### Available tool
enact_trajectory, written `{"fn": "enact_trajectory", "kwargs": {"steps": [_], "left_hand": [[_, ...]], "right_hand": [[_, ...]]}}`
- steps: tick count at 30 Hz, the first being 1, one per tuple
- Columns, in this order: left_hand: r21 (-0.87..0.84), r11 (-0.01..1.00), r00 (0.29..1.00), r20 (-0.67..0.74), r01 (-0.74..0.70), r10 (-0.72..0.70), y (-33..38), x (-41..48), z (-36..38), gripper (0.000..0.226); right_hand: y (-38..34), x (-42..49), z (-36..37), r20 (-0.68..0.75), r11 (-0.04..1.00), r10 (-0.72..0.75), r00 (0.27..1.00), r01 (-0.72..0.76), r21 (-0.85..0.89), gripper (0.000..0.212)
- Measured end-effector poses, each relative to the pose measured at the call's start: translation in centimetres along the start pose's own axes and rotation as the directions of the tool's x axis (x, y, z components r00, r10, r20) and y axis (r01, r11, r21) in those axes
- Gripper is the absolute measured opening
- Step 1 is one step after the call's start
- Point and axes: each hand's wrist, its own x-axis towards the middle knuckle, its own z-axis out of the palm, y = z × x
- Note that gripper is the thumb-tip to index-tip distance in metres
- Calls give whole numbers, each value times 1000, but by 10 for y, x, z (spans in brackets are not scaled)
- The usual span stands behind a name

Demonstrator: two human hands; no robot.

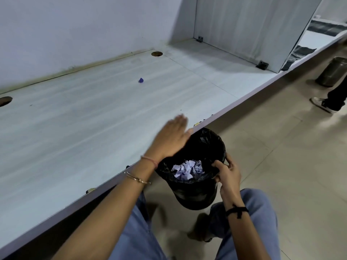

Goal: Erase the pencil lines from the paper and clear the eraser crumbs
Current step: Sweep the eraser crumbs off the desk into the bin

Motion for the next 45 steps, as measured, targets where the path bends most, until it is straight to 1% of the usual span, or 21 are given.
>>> {"fn": "enact_trajectory", "kwargs": {"steps": [2,4,6,8,9,13,17,19,22,24,25,27,29,31,33,35,37,39,40,42,45], "left_hand": [[-187,966,976,92,-178,197,28,-13,-1,70],[-298,914,959,-18,-276,284,32,-22,-13,66],[-230,949,965,-197,-218,174,5,-4,-23,61],[-142,990,974,-220,15,-47,-42,25,-30,53],[-80,993,968,-230,81,-97,-63,35,-32,49],[157,987,1000,-4,26,-26,-96,73,-34,47],[73,985,985,-62,-156,160,-39,101,-36,56],[-45,967,967,34,-252,254,-3,85,-25,56],[-216,866,866,127,-451,483,41,29,-8,56],[-337,793,830,55,-507,554,42,12,-13,53],[-344,793,851,-34,-502,524,34,14,-23,52],[-321,870,926,-176,-375,334,5,32,-38,49],[-124,985,985,-134,-123,106,-35,54,-41,48],[118,992,998,-48,43,-37,-59,66,-31,53],[132,991,997,-69,26,-17,-46,66,-20,65],[47,985,986,-18,-165,166,-11,56,-9,62],[-12,923,919,83,-385,385,24,34,-1,60],[-155,862,864,73,-483,498,38,12,-1,56],[-196,848,863,11,-493,505,35,10,-6,55],[-191,892,912,-111,-409,395,16,20,-16,58],[-148,987,984,-173,-64,38,-44,44,-25,56]], "right_hand": [[0,2,-2,4,1000,-21,1000,21,-1,55],[0,5,-5,1,1000,-24,1000,24,1,55],[-1,6,-8,0,1000,-21,1000,21,4,58],[-2,5,-10,2,1000,-27,1000,27,4,59],[-3,5,-11,0,1000,-31,1000,31,3,58],[-2,10,-16,-25,999,-33,999,33,-14,59],[-3,13,-17,-52,999,-52,997,51,-17,57],[-3,15,-17,-54,998,-55,997,53,-20,56],[-3,18,-15,-60,998,-55,997,54,-22,57],[-3,17,-15,-55,998,-58,997,56,-28,56],[-4,16,-15,-51,998,-55,997,55,-19,55],[-5,13,-16,-42,998,-55,998,55,-6,54],[-8,9,-16,-28,998,-65,998,65,2,54],[-9,6,-14,-31,998,-53,998,54,23,55],[-9,5,-14,-28,998,-53,998,54,28,57],[-8,6,-12,-20,998,-59,998,59,16,57],[-7,7,-11,-24,998,-68,997,68,10,56],[-8,7,-9,-29,997,-73,997,73,9,54],[-9,7,-9,-29,998,-69,997,69,8,53],[-10,9,-8,-27,999,-50,998,51,11,55],[-13,11,-4,-18,999,-34,999,34,7,58]]}}
